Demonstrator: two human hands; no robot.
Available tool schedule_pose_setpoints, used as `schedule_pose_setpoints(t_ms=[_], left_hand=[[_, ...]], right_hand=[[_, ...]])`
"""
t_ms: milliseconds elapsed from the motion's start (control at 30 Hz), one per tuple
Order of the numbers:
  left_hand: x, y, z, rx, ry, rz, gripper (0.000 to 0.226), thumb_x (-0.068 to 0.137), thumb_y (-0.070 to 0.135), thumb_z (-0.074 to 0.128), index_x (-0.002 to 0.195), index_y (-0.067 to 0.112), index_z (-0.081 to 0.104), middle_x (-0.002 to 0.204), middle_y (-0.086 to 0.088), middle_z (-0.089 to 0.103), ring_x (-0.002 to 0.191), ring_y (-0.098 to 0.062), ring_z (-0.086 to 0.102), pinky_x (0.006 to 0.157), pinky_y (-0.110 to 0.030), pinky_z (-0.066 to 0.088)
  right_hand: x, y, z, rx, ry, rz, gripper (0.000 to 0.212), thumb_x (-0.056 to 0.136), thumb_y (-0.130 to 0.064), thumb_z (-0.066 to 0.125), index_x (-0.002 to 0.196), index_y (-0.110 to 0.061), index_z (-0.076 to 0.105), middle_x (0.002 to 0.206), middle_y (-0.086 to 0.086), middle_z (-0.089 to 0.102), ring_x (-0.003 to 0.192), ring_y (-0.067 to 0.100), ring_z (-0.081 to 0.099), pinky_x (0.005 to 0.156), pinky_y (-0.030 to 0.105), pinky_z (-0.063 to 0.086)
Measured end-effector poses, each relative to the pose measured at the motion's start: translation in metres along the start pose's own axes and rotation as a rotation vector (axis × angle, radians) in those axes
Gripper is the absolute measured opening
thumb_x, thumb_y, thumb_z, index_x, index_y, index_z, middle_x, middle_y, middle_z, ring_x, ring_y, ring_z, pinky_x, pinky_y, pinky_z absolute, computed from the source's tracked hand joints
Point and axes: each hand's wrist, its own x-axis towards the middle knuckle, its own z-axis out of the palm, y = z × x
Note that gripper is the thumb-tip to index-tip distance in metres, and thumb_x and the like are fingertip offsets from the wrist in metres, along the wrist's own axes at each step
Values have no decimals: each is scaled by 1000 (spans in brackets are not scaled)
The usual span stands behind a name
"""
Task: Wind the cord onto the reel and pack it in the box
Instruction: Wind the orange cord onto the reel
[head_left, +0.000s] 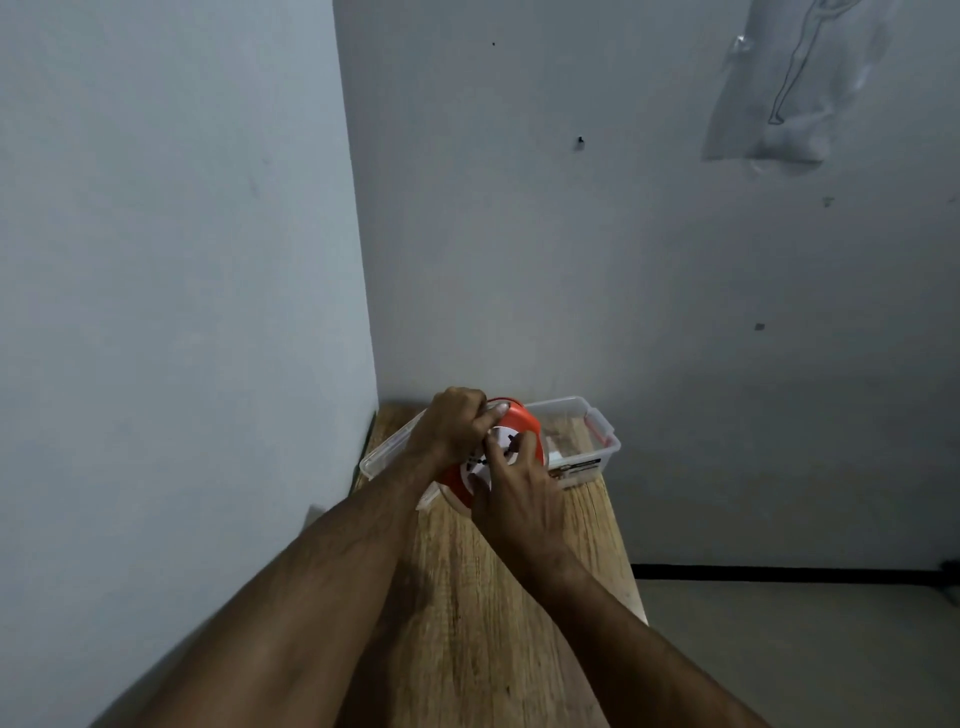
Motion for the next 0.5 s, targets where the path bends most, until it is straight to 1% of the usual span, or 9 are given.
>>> schedule_pose_setpoints(t_ms=[67,133,200,267,300,333,400,433,500], left_hand=[[0,-3,-1,-8,-21,-2,46,99,47,51,85,8,70,78,-5,69,66,-13,60,64,-27,48],[0,-5,-2,-21,-36,0,46,99,48,52,81,8,69,75,-5,68,64,-13,60,63,-28,46],[0,-4,-2,-21,-53,11,47,98,48,52,76,9,67,71,-4,65,62,-12,58,60,-27,43],[0,-2,-2,-3,-68,26,51,95,52,50,76,8,67,72,-5,66,63,-15,59,60,-29,44],[0,-1,-1,10,-68,32,52,95,53,49,77,8,68,73,-6,67,64,-16,60,60,-30,44],[0,0,-2,22,-63,36,51,95,52,50,77,8,68,74,-6,67,65,-16,59,59,-29,42],[1,2,-2,46,-61,48,47,96,48,53,76,8,66,74,-5,65,65,-16,57,57,-26,35],[2,2,-3,58,-70,55,44,96,47,54,75,9,65,74,-5,64,65,-16,55,57,-26,33],[3,4,-4,70,-90,58,42,96,47,55,72,12,61,72,-3,61,66,-17,54,60,-28,33]], right_hand=[[0,2,0,10,-53,-27,79,87,-40,74,154,-24,35,143,14,42,104,24,64,74,34,62],[1,3,-1,13,-86,-38,84,85,-40,77,155,-23,34,145,13,40,108,25,63,76,34,62],[5,4,-1,-8,-83,-50,84,82,-49,76,151,-20,39,141,13,46,102,26,66,74,35,62],[8,4,-2,11,-80,-58,83,79,-61,69,144,-16,46,134,14,52,98,27,67,76,40,62],[10,5,-3,46,-80,-57,80,78,-62,66,141,-16,49,130,12,55,99,28,67,78,42,62],[11,5,-4,84,-79,-46,76,78,-60,68,138,-15,53,126,10,58,100,28,67,81,43,62],[12,4,-7,151,-74,7,63,81,-47,77,134,-18,57,123,5,62,104,25,68,87,38,60],[12,2,-7,186,-61,38,57,83,-42,79,131,-19,59,123,3,64,106,23,68,90,36,59],[9,-3,-5,274,-18,100,45,85,-38,79,123,-21,63,120,-2,68,105,17,68,94,33,57]])
